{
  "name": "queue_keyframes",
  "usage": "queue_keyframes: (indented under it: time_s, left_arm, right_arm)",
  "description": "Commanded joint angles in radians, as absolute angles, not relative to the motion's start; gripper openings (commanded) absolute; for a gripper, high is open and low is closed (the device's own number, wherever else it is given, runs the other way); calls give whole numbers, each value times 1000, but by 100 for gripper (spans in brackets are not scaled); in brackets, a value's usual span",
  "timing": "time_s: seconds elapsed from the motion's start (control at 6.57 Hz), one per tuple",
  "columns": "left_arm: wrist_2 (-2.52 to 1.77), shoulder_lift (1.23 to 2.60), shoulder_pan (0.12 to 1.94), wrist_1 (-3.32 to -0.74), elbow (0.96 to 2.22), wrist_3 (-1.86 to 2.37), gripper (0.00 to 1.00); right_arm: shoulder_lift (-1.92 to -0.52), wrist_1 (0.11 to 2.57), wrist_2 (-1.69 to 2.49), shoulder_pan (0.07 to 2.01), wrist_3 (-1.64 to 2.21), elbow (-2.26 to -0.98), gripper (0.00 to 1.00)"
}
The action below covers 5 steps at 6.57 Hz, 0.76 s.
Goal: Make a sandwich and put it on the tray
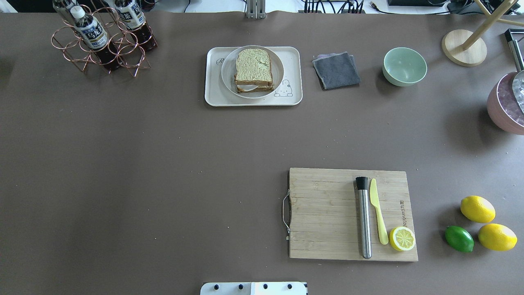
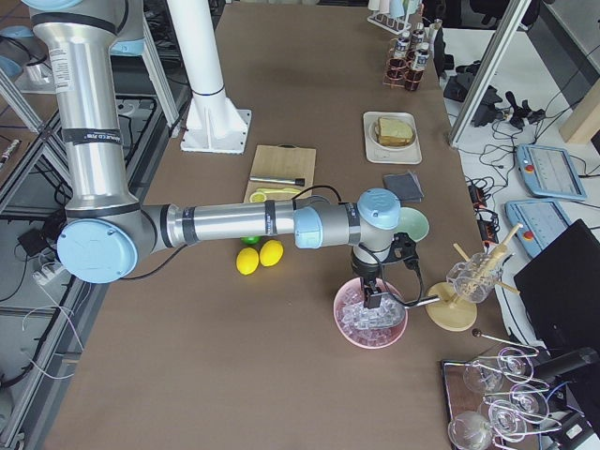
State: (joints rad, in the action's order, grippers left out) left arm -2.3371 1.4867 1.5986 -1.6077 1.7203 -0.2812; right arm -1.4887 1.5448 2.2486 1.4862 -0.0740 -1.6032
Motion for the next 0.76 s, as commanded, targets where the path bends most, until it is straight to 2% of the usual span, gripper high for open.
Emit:
queue_keyframes:
  time_s: [0.0,0.61]
  left_arm:
    - [-2338,1485,1600,-1608,1720,-279,97]
    - [-2338,1485,1600,-1606,1714,-278,97]
  right_arm:
    - [-1489,1545,2250,1488,-71,-1609,100]
    - [-1493,1543,2264,1488,-77,-1618,100]
